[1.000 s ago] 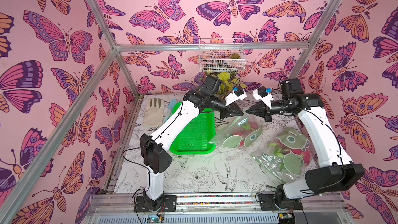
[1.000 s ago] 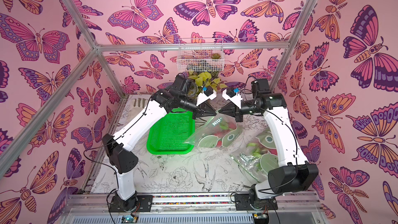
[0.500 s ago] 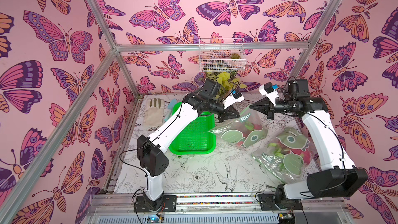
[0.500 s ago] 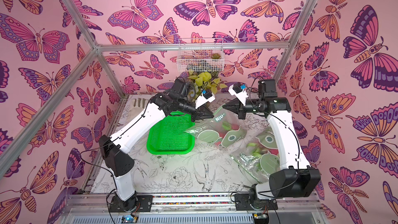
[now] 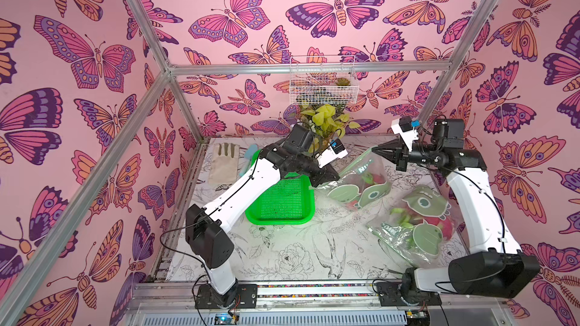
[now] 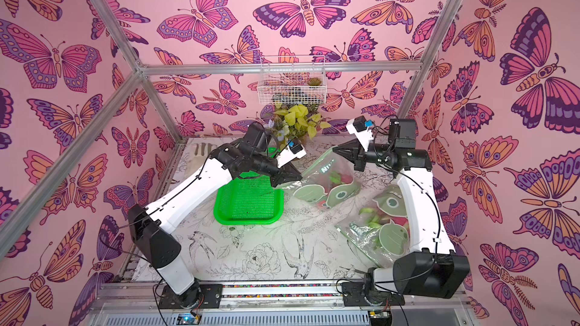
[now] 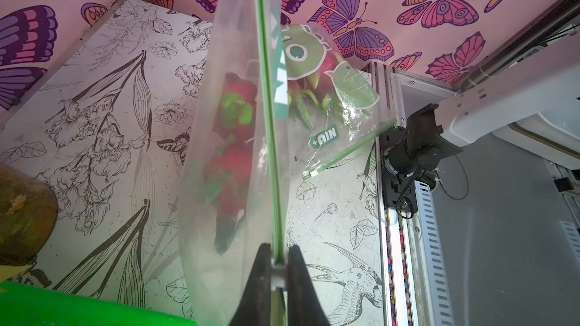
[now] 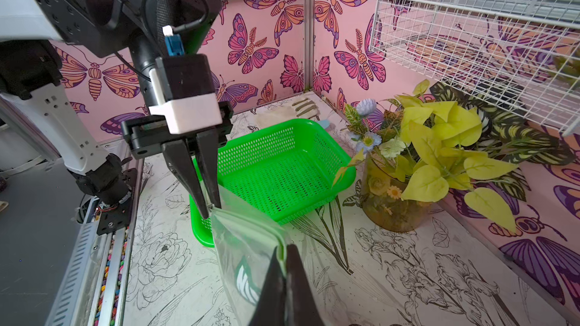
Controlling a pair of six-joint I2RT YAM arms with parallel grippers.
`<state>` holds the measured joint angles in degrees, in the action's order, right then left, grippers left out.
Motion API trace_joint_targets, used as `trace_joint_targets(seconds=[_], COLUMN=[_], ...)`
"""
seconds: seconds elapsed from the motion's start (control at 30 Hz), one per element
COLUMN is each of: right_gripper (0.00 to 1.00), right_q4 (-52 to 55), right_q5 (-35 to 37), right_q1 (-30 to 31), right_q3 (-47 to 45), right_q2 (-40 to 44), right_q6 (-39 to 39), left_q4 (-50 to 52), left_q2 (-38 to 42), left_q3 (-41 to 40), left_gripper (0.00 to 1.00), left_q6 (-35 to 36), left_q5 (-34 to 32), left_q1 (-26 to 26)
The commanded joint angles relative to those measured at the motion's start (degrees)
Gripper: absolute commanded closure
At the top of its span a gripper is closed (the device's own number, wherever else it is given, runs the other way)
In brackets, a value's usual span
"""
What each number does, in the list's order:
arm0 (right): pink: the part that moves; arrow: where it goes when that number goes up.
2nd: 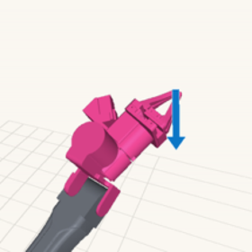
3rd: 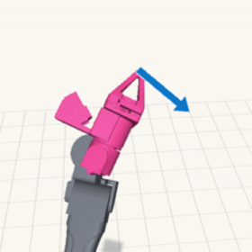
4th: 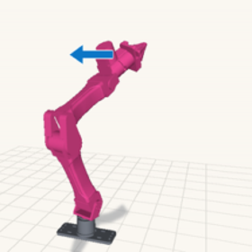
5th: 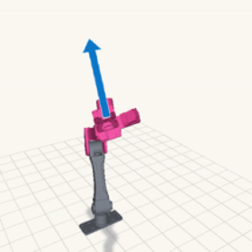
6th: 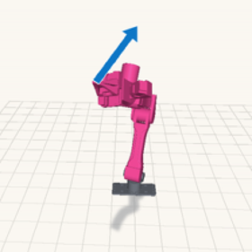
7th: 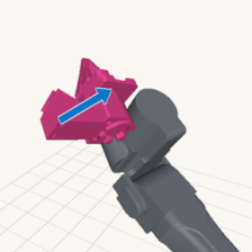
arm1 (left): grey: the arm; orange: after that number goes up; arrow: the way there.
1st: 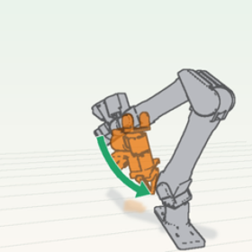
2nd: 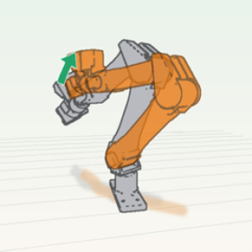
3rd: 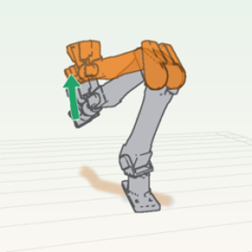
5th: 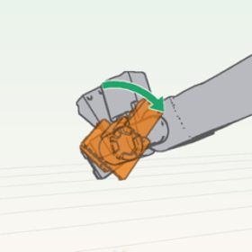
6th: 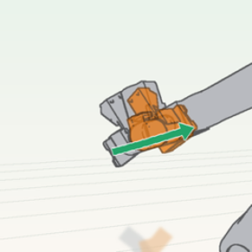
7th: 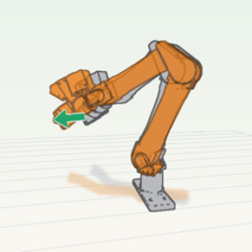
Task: Open the zip-top bag and take out the dragon fruit
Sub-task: Unzip the zipper on the zipper food storage bag.
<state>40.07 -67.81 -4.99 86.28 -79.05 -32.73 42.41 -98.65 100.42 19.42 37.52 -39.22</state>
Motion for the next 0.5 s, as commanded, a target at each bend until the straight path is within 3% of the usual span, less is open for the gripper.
trace_joint_targets(seconds=[0.0, 0.47], right_gripper=[1.00, 1.00], right_q4=[-6.51, -6.04], right_q5=[-2.33, -1.84], right_q1=[-2.26, -3.31], right_q3=[1.87, 1.79], right_q2=[2.47, 2.05], right_q6=[0.61, 0.40], left_q4=[8.14, 7.63], left_q2=[1.52, 7.78], left_q3=[-3.99, -14.29], left_gripper=[1.00, 1.00], left_q6=[-0.70, -2.76], left_q5=[-3.29, -6.18], left_q1=[0.90, 1.43])
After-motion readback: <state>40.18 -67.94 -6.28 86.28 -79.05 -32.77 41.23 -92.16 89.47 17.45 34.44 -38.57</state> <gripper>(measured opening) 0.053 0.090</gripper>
